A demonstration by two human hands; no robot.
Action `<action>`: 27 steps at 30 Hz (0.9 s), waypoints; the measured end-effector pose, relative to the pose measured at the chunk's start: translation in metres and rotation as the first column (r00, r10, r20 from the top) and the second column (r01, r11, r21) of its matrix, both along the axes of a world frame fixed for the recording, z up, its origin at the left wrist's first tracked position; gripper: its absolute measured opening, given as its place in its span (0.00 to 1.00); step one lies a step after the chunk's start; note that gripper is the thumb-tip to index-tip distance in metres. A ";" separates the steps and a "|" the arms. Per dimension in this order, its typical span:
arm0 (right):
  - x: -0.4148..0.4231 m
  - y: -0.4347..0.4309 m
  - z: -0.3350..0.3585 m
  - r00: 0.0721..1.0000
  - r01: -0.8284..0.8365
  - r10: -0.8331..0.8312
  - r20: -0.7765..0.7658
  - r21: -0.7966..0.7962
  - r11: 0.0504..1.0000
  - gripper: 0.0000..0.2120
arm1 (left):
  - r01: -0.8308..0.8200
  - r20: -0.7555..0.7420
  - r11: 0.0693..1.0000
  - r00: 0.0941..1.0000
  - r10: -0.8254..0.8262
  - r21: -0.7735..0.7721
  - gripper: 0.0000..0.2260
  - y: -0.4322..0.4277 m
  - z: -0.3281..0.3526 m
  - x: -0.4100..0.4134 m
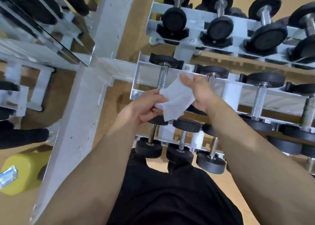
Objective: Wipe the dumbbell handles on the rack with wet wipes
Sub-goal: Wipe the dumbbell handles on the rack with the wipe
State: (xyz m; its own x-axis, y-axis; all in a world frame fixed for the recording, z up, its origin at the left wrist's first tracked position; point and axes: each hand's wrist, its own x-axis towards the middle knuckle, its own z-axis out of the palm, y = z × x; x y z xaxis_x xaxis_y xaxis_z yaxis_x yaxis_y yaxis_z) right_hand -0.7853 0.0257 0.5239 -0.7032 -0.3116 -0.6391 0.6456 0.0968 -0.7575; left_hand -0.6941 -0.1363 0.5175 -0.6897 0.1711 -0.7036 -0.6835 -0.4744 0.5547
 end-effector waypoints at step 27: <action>-0.012 -0.066 -0.078 0.941 0.330 -0.303 -0.148 0.227 0.916 0.26 | -0.315 0.067 0.899 0.934 0.350 -0.303 0.18 -0.019 -0.059 -0.067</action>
State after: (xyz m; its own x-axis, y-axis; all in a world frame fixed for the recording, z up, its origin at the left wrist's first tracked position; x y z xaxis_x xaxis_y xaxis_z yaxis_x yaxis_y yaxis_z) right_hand -0.7972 -0.0399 0.4458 -0.8078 0.0953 -0.5817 0.5890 0.0922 -0.8029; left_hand -0.7611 -0.1558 0.4582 -0.5815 -0.2718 -0.7668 -0.5813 -0.5205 0.6254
